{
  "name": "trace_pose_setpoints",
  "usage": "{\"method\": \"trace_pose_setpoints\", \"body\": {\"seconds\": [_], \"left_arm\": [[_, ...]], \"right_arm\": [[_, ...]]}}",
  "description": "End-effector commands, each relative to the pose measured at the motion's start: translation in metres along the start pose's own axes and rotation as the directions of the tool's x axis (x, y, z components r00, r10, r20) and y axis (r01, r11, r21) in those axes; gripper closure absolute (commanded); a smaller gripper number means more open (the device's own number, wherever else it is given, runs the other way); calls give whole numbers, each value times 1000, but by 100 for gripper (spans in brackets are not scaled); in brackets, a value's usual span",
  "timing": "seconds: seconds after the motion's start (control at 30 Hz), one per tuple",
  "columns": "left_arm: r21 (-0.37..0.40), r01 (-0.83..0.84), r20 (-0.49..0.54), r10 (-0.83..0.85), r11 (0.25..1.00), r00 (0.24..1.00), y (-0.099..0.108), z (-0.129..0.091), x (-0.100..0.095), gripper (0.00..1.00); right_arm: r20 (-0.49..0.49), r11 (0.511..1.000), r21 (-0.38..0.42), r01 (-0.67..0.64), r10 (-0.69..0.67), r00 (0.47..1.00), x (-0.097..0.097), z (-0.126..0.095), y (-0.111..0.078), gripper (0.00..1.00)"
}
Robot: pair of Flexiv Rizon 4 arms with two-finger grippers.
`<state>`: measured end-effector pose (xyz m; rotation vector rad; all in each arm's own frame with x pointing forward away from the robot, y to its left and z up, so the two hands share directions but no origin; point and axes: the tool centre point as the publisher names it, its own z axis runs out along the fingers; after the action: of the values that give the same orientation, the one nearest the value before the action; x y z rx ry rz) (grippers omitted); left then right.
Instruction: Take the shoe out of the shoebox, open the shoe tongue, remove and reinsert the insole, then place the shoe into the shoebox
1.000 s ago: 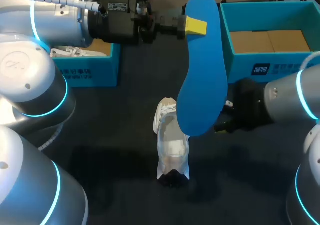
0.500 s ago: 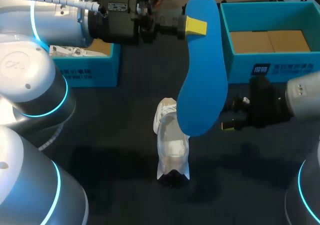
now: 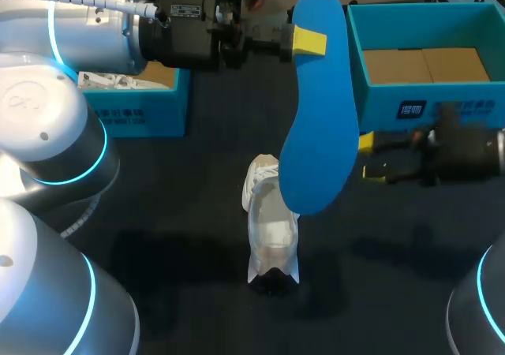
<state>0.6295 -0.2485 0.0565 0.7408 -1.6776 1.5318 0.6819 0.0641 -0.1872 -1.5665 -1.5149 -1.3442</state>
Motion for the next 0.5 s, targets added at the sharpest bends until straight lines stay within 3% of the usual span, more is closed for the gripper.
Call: {"method": "trace_pose_setpoints", "body": {"seconds": [0.03, 0.33, 0.5], "left_arm": [[1, 1, 3, -1, 1000, 1000, 1, 1, 0, 100], [1, 1, 3, -1, 1000, 1000, 1, 1, 0, 100], [1, 1, 3, -1, 1000, 1000, 1, 1, 0, 100]], "right_arm": [[-32, 1000, -8, -19, 19, 999, 14, -27, 11, 0], [-153, 999, -28, -20, 16, 988, 38, -47, 34, 0], [-145, 999, 50, -13, 21, 989, 50, -46, 43, 0]]}}
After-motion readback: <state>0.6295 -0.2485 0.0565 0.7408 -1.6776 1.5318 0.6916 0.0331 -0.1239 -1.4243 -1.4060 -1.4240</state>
